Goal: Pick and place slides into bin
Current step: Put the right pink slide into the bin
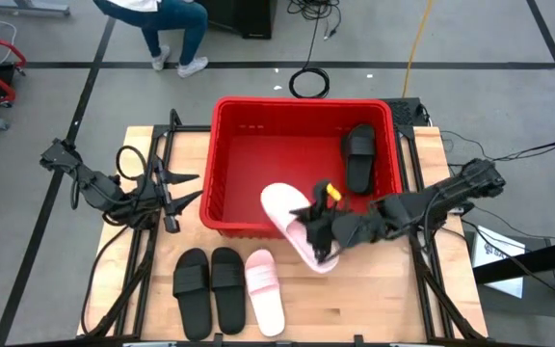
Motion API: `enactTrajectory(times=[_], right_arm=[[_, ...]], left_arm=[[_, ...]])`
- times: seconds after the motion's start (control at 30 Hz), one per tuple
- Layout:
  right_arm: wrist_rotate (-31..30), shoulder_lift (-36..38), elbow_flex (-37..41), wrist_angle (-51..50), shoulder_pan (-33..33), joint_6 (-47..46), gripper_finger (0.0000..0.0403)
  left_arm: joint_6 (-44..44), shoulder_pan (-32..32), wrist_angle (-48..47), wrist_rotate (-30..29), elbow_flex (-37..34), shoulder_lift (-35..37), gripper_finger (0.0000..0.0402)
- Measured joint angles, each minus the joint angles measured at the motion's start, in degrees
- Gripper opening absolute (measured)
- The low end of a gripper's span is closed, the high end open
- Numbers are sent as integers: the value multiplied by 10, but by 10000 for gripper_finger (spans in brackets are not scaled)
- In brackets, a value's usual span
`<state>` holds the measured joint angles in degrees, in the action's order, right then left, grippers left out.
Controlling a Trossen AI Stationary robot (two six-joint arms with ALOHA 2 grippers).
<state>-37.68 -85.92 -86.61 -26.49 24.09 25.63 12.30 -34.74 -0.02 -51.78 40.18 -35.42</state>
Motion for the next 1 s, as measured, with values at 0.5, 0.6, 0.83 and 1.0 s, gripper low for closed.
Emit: enactTrajectory(times=[0.5, 0.6, 0.83, 1.0], right_arm=[[-13, 37, 30, -29, -211, -5, 2], [-13, 37, 62, -12, -257, 3, 2], [44, 38, 137, 21, -345, 7, 1], [117, 40, 202, 93, -392, 16, 1]], left_arm=[[7, 45, -2, -28, 0, 6, 186], [20, 76, 11, -29, 0, 13, 186], [57, 168, 37, 10, 0, 49, 186], [51, 234, 24, 80, 1, 71, 186]])
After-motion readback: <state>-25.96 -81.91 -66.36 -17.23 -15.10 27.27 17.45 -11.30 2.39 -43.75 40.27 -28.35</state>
